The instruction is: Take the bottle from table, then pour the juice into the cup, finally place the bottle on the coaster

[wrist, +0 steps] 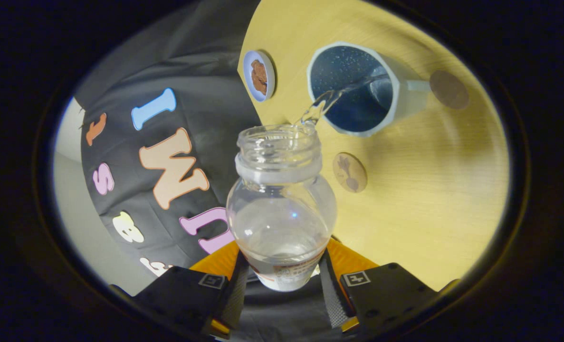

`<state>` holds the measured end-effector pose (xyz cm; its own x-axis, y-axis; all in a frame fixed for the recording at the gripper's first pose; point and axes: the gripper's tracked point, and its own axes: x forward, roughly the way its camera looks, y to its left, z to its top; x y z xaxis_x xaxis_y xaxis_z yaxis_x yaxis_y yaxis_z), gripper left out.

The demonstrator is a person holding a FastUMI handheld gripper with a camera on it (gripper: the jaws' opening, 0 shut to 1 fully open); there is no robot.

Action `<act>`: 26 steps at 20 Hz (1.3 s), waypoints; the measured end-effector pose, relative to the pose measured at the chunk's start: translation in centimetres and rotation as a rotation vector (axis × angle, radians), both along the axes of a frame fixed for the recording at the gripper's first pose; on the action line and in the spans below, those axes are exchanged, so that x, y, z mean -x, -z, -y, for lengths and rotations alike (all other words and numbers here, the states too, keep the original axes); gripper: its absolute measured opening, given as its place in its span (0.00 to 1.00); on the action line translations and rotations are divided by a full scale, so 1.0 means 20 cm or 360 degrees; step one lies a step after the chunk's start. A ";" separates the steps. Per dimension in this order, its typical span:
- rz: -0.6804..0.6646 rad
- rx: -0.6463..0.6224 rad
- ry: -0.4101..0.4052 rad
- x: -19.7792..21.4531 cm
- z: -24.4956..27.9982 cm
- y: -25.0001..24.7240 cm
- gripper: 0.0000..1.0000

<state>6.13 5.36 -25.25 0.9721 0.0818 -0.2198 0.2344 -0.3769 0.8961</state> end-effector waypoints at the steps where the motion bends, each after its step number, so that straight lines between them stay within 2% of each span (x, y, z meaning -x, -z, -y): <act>1: 0.0005 -0.0012 0.0001 -0.01 0.00 -0.01 0.74; 26: 0.0076 -0.0399 0.0061 -0.03 0.04 -0.13 0.74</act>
